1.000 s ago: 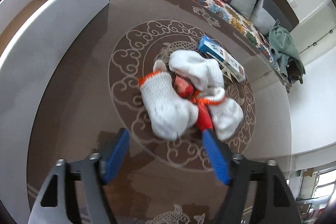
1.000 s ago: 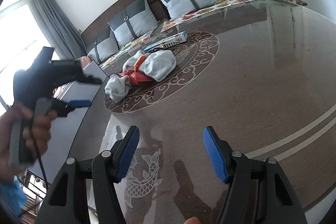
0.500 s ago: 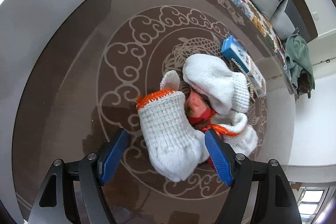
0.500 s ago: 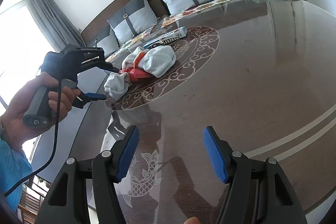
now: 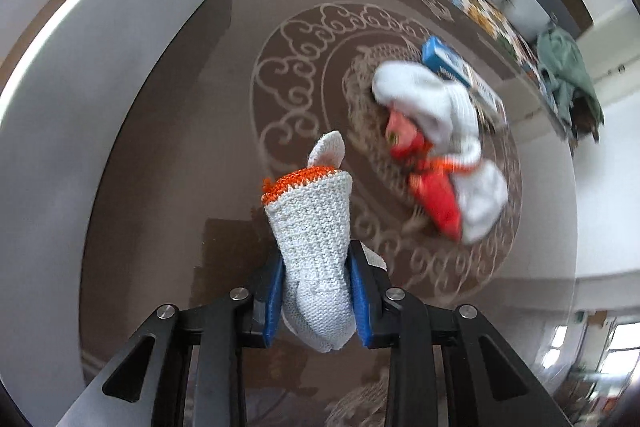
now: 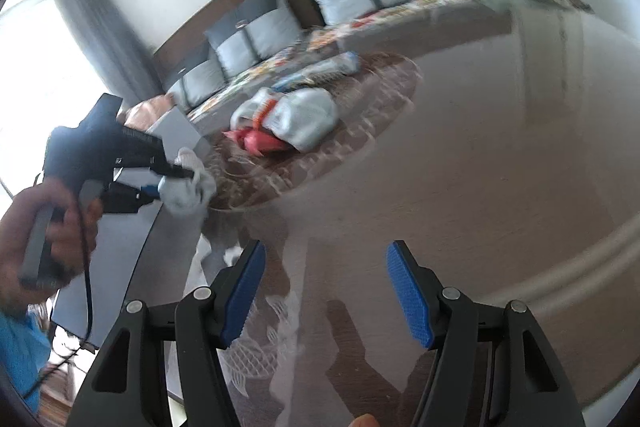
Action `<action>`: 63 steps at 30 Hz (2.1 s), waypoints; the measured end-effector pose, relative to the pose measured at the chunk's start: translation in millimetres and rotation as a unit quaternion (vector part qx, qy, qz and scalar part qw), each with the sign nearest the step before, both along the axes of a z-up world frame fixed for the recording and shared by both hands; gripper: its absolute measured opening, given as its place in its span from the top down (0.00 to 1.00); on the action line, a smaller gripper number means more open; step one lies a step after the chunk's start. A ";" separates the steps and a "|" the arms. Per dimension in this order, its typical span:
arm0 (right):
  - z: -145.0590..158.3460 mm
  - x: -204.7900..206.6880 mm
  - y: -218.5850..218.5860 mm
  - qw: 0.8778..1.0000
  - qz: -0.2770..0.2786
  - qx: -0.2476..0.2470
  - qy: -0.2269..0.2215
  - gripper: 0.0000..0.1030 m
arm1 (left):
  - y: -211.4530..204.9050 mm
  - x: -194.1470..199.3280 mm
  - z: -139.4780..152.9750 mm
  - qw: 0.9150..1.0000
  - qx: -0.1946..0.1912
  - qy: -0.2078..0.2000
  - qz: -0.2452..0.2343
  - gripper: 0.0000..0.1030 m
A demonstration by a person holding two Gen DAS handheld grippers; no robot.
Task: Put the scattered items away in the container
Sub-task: 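Close the left tool on the white knit glove and lift it, then grasp the second white knit glove with the right tool and lift it, then hold both gloves raised side by side above the table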
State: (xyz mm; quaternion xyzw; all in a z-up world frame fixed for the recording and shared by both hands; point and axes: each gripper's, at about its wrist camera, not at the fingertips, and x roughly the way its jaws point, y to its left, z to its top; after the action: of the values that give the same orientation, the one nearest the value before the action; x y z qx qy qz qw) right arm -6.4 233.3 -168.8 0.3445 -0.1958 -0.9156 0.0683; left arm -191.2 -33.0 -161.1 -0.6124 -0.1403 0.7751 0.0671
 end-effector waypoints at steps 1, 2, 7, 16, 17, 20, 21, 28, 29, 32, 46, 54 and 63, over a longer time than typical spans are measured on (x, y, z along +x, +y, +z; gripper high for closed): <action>8.1 -11.9 -0.7 0.999 0.027 0.018 0.012 0.38 | -2.2 6.0 -0.1 1.000 0.001 0.000 -0.005 0.72; 17.0 -26.8 -1.5 0.997 0.055 0.044 0.027 0.38 | -2.8 10.7 -0.6 1.000 0.004 0.000 -0.008 0.71; 45.3 -120.1 -9.5 0.961 0.186 0.197 0.055 0.38 | -2.5 26.2 -2.6 1.000 0.020 0.000 -0.019 0.71; 21.7 -223.3 -38.6 0.892 0.352 0.282 -0.024 0.38 | -3.8 29.9 -12.0 0.999 0.033 -0.013 -0.023 0.71; 18.0 -225.4 -39.6 0.889 0.358 0.285 -0.027 0.38 | -5.0 29.8 -12.9 0.999 0.032 -0.014 -0.024 0.71; 4.1 -231.8 -46.2 0.873 0.391 0.286 -0.056 0.38 | -7.4 29.4 -15.5 0.999 0.031 -0.019 -0.026 0.71; 0.6 -232.5 -47.2 0.870 0.397 0.285 -0.070 0.38 | -7.3 29.1 -15.7 0.999 0.031 -0.019 -0.026 0.71; 2.6 -232.0 -38.6 0.895 0.352 0.242 -0.133 0.69 | -3.3 33.2 -10.1 0.999 0.029 -0.013 -0.033 0.70; 7.0 -227.4 -34.3 0.901 0.341 0.235 -0.128 0.69 | -1.4 35.2 -7.6 0.999 0.028 -0.010 -0.036 0.70; 21.0 -209.9 -17.2 0.925 0.293 0.212 -0.120 0.69 | 6.0 41.4 -0.6 0.999 0.024 0.000 -0.047 0.70; 30.8 -42.3 -9.1 0.980 0.121 0.105 -0.121 0.69 | 58.0 104.2 6.8 0.992 -0.004 0.019 -0.127 0.70; 26.0 -13.5 -2.3 0.985 0.087 0.097 -0.116 0.69 | 70.2 129.7 4.2 0.989 -0.014 0.030 -0.143 0.70; 28.5 -3.8 -0.7 0.989 0.059 0.085 -0.102 0.69 | 70.2 135.6 10.1 0.990 -0.028 0.052 -0.132 0.71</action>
State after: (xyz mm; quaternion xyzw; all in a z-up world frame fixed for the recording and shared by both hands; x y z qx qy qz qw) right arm -10.2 232.5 -140.4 0.4512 -0.1020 -0.8836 0.0725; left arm -55.6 37.2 -151.0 -0.5863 -0.0332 0.7937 0.1588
